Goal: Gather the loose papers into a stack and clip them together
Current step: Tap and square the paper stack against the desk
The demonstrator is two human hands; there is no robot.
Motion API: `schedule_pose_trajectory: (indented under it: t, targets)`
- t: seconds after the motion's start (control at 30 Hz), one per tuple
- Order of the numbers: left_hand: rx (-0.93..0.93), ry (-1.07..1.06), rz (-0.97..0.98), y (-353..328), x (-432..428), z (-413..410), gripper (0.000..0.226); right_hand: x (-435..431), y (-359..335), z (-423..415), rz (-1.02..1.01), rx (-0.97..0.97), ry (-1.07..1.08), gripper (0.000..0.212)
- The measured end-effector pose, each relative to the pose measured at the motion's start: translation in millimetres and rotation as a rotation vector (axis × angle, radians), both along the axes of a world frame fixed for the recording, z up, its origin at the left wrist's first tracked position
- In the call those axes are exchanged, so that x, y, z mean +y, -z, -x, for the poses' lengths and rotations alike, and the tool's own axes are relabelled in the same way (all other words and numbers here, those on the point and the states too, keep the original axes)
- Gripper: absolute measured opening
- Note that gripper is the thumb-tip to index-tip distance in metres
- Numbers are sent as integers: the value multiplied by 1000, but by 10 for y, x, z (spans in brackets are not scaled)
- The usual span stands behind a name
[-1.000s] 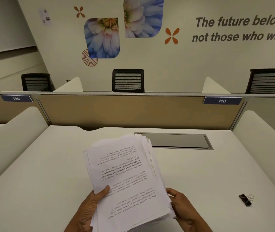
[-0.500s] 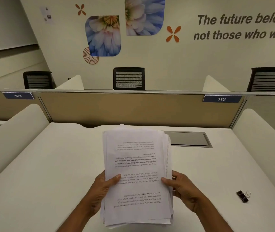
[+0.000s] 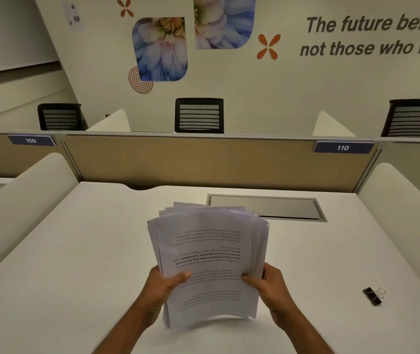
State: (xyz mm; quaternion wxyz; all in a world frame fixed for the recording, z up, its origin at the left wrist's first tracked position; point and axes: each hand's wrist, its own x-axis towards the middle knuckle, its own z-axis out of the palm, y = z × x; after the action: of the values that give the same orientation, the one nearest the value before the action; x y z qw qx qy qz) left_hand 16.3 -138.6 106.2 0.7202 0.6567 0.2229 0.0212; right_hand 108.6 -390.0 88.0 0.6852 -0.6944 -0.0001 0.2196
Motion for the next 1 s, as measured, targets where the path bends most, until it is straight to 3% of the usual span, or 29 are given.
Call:
schedule_pose_trajectory:
  t: [0.27, 0.47, 0.63, 0.9, 1.0]
  targets:
    - [31, 5, -17, 40, -32, 54, 43, 32, -85, 91, 6, -19, -79, 25]
    - [16, 29, 17, -9, -77, 74, 51, 31, -185, 93, -10, 2, -177, 38]
    - [6, 3, 31, -29, -98, 96, 44, 67, -160, 167, -23, -11, -135, 39]
    - [-11, -15, 15, -67, -123, 193, 57, 118, -165, 322, -36, -71, -102, 47]
    - [-15, 22, 20, -117, -168, 207, 48, 131, -138, 350, -39, -89, -60, 46]
